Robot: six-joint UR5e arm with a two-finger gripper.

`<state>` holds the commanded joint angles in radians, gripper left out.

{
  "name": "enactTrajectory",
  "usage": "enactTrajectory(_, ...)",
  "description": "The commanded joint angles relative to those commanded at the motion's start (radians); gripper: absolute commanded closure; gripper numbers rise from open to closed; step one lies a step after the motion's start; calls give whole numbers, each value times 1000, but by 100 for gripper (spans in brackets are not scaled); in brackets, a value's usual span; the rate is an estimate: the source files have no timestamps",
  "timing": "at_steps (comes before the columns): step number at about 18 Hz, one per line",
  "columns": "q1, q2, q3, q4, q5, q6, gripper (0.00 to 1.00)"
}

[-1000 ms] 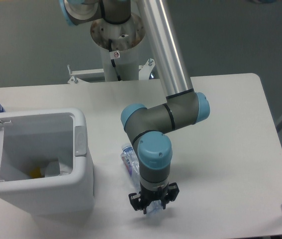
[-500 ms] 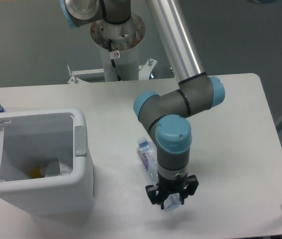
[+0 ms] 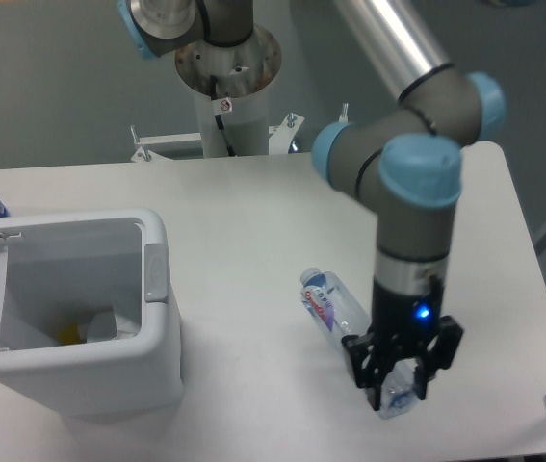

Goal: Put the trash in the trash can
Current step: 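Lift the bottle and carry it over the trash bin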

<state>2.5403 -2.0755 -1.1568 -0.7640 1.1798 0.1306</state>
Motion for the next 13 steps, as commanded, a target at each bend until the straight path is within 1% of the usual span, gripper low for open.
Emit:
enactTrajectory(2,-2,35,23,3,-26,-45,48)
enactTrajectory(4,-3,72,26,5,-74,-45,48)
enactTrajectory(7,-14,109,26,5,-97,-45,49)
enactTrajectory(9,-41,127,26,12,-97,-43,49)
enactTrajectory(11,-89,143,20,34,-97,-45,49)
enactTrajectory(13,-118,161,14,34,-97,-46,49)
